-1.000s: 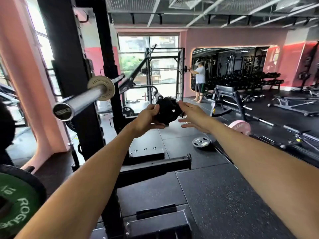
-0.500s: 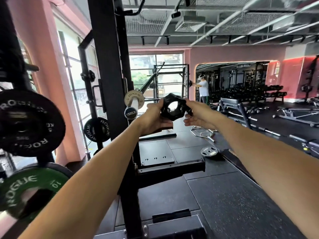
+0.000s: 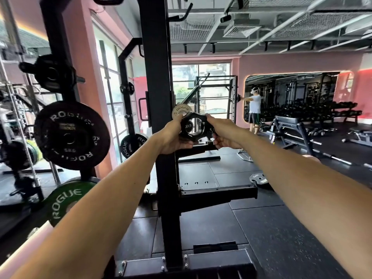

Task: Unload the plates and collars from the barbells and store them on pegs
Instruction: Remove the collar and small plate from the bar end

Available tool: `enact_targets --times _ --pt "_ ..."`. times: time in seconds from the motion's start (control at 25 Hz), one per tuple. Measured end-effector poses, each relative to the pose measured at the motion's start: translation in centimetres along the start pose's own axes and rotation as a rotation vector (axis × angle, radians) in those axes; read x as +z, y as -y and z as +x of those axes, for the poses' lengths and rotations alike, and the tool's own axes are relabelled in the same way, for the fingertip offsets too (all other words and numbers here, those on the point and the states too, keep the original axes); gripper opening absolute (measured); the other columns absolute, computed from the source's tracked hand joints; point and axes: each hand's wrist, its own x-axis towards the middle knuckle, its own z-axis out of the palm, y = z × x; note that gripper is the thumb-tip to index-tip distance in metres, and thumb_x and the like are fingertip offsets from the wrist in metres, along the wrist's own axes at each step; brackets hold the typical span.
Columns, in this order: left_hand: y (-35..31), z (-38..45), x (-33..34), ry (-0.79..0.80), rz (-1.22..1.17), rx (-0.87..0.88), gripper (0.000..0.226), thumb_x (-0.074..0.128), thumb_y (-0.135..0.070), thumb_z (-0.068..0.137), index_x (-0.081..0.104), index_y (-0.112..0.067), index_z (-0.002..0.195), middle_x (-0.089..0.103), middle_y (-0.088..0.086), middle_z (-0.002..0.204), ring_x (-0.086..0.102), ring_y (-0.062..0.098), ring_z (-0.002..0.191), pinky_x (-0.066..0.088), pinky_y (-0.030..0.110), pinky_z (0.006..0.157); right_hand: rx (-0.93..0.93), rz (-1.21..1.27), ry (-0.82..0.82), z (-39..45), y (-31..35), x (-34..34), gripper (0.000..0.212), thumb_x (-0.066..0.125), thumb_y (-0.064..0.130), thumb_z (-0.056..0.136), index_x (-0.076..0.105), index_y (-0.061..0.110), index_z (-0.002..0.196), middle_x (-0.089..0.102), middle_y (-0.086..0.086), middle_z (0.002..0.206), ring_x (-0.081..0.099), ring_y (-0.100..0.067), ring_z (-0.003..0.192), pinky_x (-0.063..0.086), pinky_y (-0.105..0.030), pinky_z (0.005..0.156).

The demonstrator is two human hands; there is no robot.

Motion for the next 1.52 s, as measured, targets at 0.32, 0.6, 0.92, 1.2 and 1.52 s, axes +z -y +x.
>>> enact_targets --times 0.32,0.6,0.92,1.2,1.52 --pt "0.7 2.0 -1.0 -0.049 0.057 -0.004 0.062 0.029 -0.057 0.099 0.059 -0.008 0.122 0.066 0.013 0.095 0.061 0.024 0.083 0.053 0.028 0.06 -0.001 -0.071 -0.004 3.0 -0.5 1.3 0.05 0.048 0.061 0.09 0.051 0.011 0.098 0.041 -0.005 0.065 0.043 -0.018 0.045 0.041 -0.023 0.042" --pt "1.3 5.5 -1.6 -0.094 0.077 -0.003 0.066 0.025 -0.059 0.1 0.056 -0.006 0.126 0.064 0.019 0.101 0.058 0.028 0.088 0.053 0.027 0.053 0.029 -0.104 -0.012 6.7 -1.5 1.5 0.045 0.046 0.058 0.092 0.048 0.013 0.086 0.043 -0.005 0.067 0.044 -0.018 0.045 0.04 -0.02 0.038" --pt "2.3 8.4 -1.7 -0.08 0.112 0.061 0.074 0.023 -0.067 0.095 0.058 -0.007 0.122 0.066 0.018 0.103 0.061 0.022 0.078 0.055 0.028 0.056 0.029 -0.071 -0.05 9.0 -2.1 1.6 0.053 0.044 0.061 0.091 0.05 0.009 0.095 0.047 -0.006 0.066 0.046 -0.019 0.048 0.043 -0.024 0.042" --pt "2.5 8.6 -2.9 -0.068 0.068 0.109 0.08 0.03 -0.067 0.093 0.056 0.003 0.122 0.065 0.018 0.098 0.059 0.019 0.067 0.056 0.027 0.06 0.002 -0.072 -0.131 9.9 -1.6 2.5 0.061 0.048 0.063 0.088 0.053 0.004 0.1 0.05 -0.007 0.066 0.048 -0.021 0.047 0.043 -0.025 0.043" --pt "1.9 9.7 -4.2 -0.062 0.15 0.122 0.072 0.029 -0.059 0.098 0.054 0.002 0.126 0.067 0.017 0.103 0.066 0.023 0.085 0.057 0.026 0.061 -0.008 -0.044 -0.076 11.0 -1.3 3.3 0.065 0.038 0.062 0.094 0.048 0.004 0.121 0.046 -0.005 0.074 0.043 -0.018 0.055 0.044 -0.028 0.051"
